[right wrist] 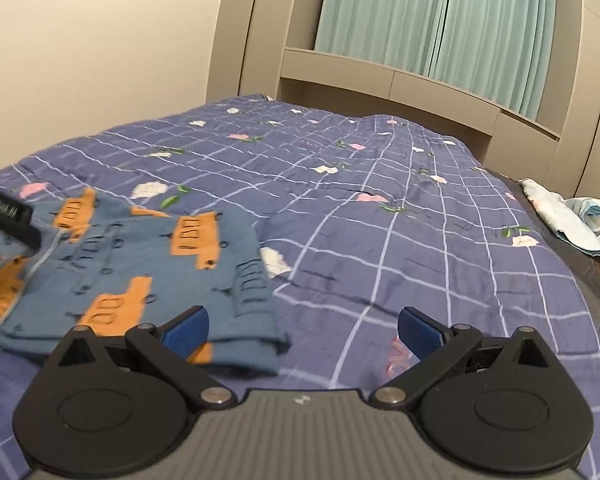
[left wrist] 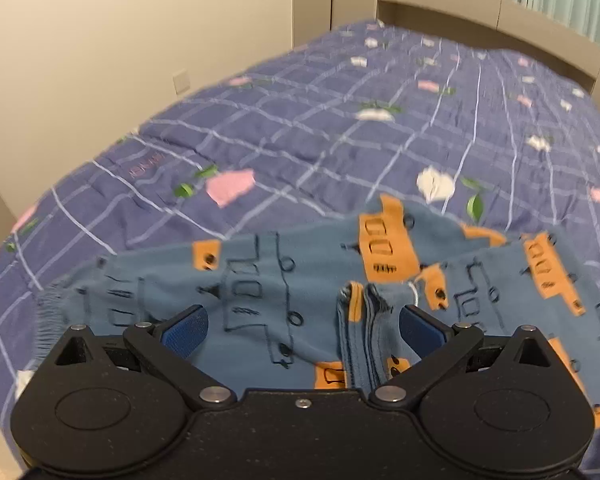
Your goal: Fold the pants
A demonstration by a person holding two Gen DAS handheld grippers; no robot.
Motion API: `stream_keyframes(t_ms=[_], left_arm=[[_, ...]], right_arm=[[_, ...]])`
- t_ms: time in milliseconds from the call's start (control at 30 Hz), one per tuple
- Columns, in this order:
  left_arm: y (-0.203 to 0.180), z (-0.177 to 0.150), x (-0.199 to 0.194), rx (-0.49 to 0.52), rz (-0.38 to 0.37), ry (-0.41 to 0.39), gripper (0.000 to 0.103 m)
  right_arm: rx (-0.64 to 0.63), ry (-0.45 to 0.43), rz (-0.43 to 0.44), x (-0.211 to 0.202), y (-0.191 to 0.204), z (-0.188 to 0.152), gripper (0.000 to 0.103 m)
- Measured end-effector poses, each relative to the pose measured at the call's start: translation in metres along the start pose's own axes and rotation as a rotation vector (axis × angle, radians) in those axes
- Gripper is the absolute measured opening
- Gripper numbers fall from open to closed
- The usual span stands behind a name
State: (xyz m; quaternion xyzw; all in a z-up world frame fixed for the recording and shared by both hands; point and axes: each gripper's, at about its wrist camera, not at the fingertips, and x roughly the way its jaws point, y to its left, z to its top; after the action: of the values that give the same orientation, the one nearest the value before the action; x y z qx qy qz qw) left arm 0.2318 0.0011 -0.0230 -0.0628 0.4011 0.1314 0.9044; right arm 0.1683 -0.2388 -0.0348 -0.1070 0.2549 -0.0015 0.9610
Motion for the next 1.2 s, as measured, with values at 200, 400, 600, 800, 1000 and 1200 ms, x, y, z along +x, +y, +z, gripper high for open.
stream_keyframes(t_ms=[200, 400, 600, 800, 1000, 1200], left_arm=[[0.036, 0.005, -0.042, -0.051, -0.007, -0.057, 0.102], [0.097, 0.006, -0.078, -0.105, 0.016, -0.115, 0.102], [0.16, -0.006, -0.09, -0.14, 0.044, -0.123, 0.102], [0.208, -0.036, -0.08, -0.243, -0.052, -0.143, 0.102], [0.21, -0.064, -0.049, -0.283, -0.204, -0.114, 0.102], [0.197, -0.067, -0.032, -0.25, -0.294, -0.143, 0.102]], right_arm=[[0.008, -0.036, 0.041, -0.023, 0.021, -0.003, 0.103], [-0.01, -0.1, 0.102, -0.043, 0.056, 0.001, 0.103], [-0.054, -0.131, 0.151, -0.055, 0.098, -0.002, 0.103], [-0.096, -0.164, 0.153, -0.056, 0.124, -0.009, 0.103], [-0.108, -0.136, 0.128, -0.045, 0.133, -0.007, 0.103], [-0.094, -0.097, 0.133, -0.034, 0.139, -0.002, 0.103]])
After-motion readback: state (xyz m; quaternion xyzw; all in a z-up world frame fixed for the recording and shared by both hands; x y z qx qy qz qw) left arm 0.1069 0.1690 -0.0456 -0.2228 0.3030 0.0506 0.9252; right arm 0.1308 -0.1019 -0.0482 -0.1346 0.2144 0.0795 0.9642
